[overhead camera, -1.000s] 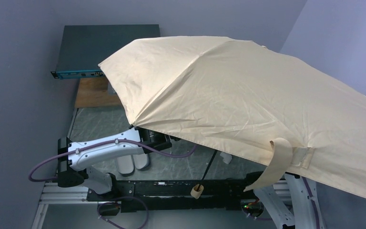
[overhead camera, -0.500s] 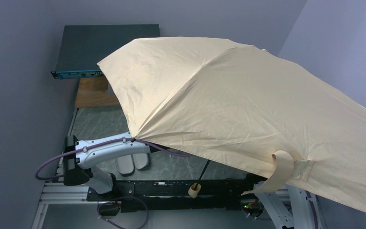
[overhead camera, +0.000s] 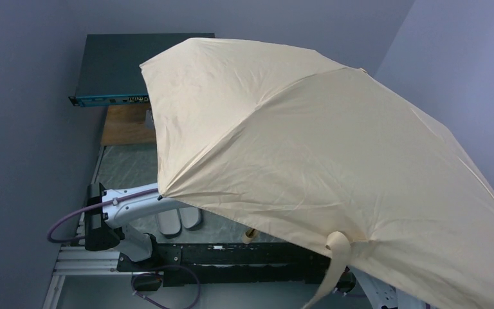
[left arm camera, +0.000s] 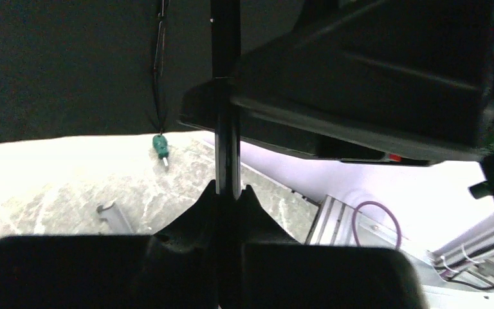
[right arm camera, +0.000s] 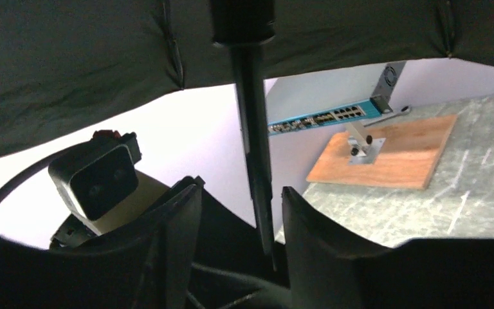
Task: Open the umbrella
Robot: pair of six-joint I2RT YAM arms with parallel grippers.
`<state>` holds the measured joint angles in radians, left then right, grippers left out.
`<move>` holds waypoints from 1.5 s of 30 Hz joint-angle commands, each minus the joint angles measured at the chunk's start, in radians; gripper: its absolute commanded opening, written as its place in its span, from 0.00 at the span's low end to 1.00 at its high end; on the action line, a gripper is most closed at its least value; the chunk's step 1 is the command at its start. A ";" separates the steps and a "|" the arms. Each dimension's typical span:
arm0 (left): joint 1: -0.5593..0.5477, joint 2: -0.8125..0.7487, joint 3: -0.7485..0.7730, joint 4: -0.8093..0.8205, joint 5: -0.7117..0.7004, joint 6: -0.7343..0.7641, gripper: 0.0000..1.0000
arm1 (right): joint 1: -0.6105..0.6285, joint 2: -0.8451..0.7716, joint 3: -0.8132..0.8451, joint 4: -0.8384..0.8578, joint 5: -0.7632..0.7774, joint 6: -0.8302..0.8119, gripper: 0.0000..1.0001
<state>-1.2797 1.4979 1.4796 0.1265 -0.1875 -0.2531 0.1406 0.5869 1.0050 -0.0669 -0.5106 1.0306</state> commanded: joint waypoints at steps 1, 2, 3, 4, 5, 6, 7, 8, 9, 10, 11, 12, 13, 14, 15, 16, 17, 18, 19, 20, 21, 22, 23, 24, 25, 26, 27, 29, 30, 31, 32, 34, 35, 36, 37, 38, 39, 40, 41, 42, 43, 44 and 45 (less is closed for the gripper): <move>0.014 -0.066 -0.019 0.058 -0.078 0.031 0.00 | 0.005 -0.020 0.052 -0.048 0.006 -0.035 0.54; 0.014 -0.069 -0.020 0.056 -0.078 0.033 0.00 | 0.005 -0.022 0.062 -0.067 0.020 -0.049 0.54; 0.014 -0.071 -0.023 0.057 -0.078 0.035 0.00 | 0.004 -0.023 0.071 -0.082 0.034 -0.062 0.54; 0.014 -0.074 -0.025 0.058 -0.077 0.034 0.00 | 0.005 -0.025 0.075 -0.091 0.043 -0.071 0.53; 0.014 -0.075 -0.028 0.060 -0.073 0.035 0.00 | 0.005 -0.025 0.073 -0.090 0.047 -0.072 0.52; 0.014 -0.078 -0.032 0.063 -0.068 0.037 0.00 | 0.006 -0.025 0.069 -0.083 0.049 -0.068 0.50; 0.014 -0.080 -0.035 0.067 -0.065 0.036 0.00 | 0.005 -0.022 0.065 -0.076 0.049 -0.063 0.48; 0.013 -0.082 -0.039 0.070 -0.062 0.037 0.00 | 0.004 -0.018 0.061 -0.068 0.047 -0.058 0.47; 0.014 -0.083 -0.044 0.073 -0.059 0.038 0.00 | 0.005 -0.013 0.057 -0.058 0.045 -0.052 0.46; 0.014 -0.086 -0.048 0.077 -0.056 0.038 0.00 | 0.006 -0.008 0.054 -0.052 0.044 -0.047 0.45; 0.014 -0.089 -0.052 0.082 -0.053 0.038 0.00 | 0.006 -0.003 0.051 -0.045 0.045 -0.046 0.44; 0.014 -0.091 -0.057 0.085 -0.052 0.038 0.00 | 0.005 0.001 0.051 -0.037 0.046 -0.043 0.43; 0.014 -0.093 -0.062 0.087 -0.049 0.038 0.00 | 0.005 0.007 0.051 -0.032 0.048 -0.044 0.43; 0.014 -0.096 -0.068 0.092 -0.041 0.041 0.00 | 0.004 0.012 0.054 -0.031 0.050 -0.047 0.42; 0.014 -0.099 -0.074 0.099 -0.033 0.043 0.00 | 0.005 0.019 0.058 -0.033 0.050 -0.049 0.43; 0.014 -0.101 -0.080 0.104 -0.024 0.044 0.00 | 0.004 0.028 0.062 -0.032 0.050 -0.050 0.43; 0.013 -0.102 -0.084 0.107 -0.015 0.048 0.00 | 0.004 0.035 0.066 -0.029 0.049 -0.050 0.43; 0.014 -0.103 -0.085 0.109 -0.011 0.050 0.00 | 0.005 0.041 0.067 -0.021 0.046 -0.047 0.43; 0.014 -0.103 -0.086 0.110 -0.008 0.052 0.00 | 0.005 0.046 0.067 -0.009 0.044 -0.041 0.43; 0.014 -0.103 -0.087 0.111 -0.004 0.054 0.00 | 0.006 0.050 0.066 0.003 0.041 -0.036 0.42; 0.014 -0.103 -0.089 0.113 0.000 0.055 0.00 | 0.004 0.056 0.067 0.013 0.039 -0.031 0.42; 0.013 -0.103 -0.092 0.113 0.002 0.055 0.00 | 0.005 0.062 0.069 0.020 0.036 -0.028 0.40; 0.014 -0.105 -0.095 0.114 0.007 0.056 0.00 | 0.005 0.070 0.072 0.028 0.034 -0.027 0.39; 0.013 -0.105 -0.098 0.118 0.011 0.057 0.00 | 0.004 0.073 0.075 0.033 0.034 -0.024 0.39; 0.013 -0.106 -0.101 0.122 0.017 0.058 0.00 | 0.006 0.078 0.075 0.040 0.031 -0.019 0.39; 0.014 -0.106 -0.104 0.125 0.027 0.058 0.00 | 0.005 0.084 0.071 0.049 0.027 -0.013 0.39; 0.014 -0.105 -0.105 0.128 0.030 0.060 0.00 | 0.005 0.089 0.068 0.060 0.018 -0.008 0.39; 0.014 -0.101 -0.100 0.130 0.045 0.063 0.00 | 0.005 0.102 0.063 0.091 0.004 0.008 0.39; 0.014 -0.098 -0.096 0.126 0.049 0.064 0.00 | 0.006 0.107 0.061 0.102 0.000 0.012 0.39; 0.014 -0.096 -0.094 0.127 0.057 0.066 0.00 | 0.007 0.113 0.060 0.108 -0.004 0.014 0.39; 0.014 -0.094 -0.094 0.130 0.064 0.068 0.00 | 0.007 0.117 0.059 0.113 -0.008 0.016 0.38; 0.014 -0.094 -0.096 0.134 0.069 0.070 0.00 | 0.006 0.125 0.057 0.122 -0.015 0.019 0.37; 0.014 -0.094 -0.097 0.135 0.074 0.072 0.00 | 0.006 0.128 0.057 0.125 -0.019 0.018 0.37; 0.014 -0.092 -0.096 0.133 0.075 0.072 0.00 | 0.006 0.131 0.056 0.130 -0.023 0.020 0.37; 0.014 -0.089 -0.096 0.134 0.079 0.073 0.00 | 0.007 0.134 0.054 0.135 -0.028 0.020 0.37; 0.014 -0.089 -0.098 0.135 0.084 0.071 0.00 | 0.006 0.137 0.054 0.135 -0.030 0.020 0.37; 0.014 -0.091 -0.099 0.137 0.084 0.072 0.00 | 0.008 0.138 0.053 0.137 -0.033 0.019 0.37; 0.014 -0.091 -0.101 0.137 0.089 0.076 0.00 | 0.006 0.140 0.052 0.142 -0.040 0.016 0.37; 0.014 -0.091 -0.102 0.136 0.094 0.079 0.00 | 0.007 0.144 0.054 0.145 -0.053 0.012 0.36; 0.014 -0.090 -0.099 0.131 0.099 0.082 0.00 | 0.005 0.148 0.058 0.143 -0.063 0.007 0.35; 0.014 -0.091 -0.100 0.131 0.112 0.088 0.00 | 0.006 0.153 0.061 0.140 -0.074 0.002 0.32; 0.013 -0.093 -0.104 0.134 0.122 0.097 0.00 | 0.007 0.158 0.065 0.137 -0.087 -0.003 0.26; 0.014 -0.095 -0.111 0.135 0.126 0.100 0.00 | 0.006 0.160 0.069 0.132 -0.093 -0.009 0.21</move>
<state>-1.2507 1.4387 1.3743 0.2188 -0.2096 -0.2436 0.1459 0.7219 1.0359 0.0292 -0.5514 1.0260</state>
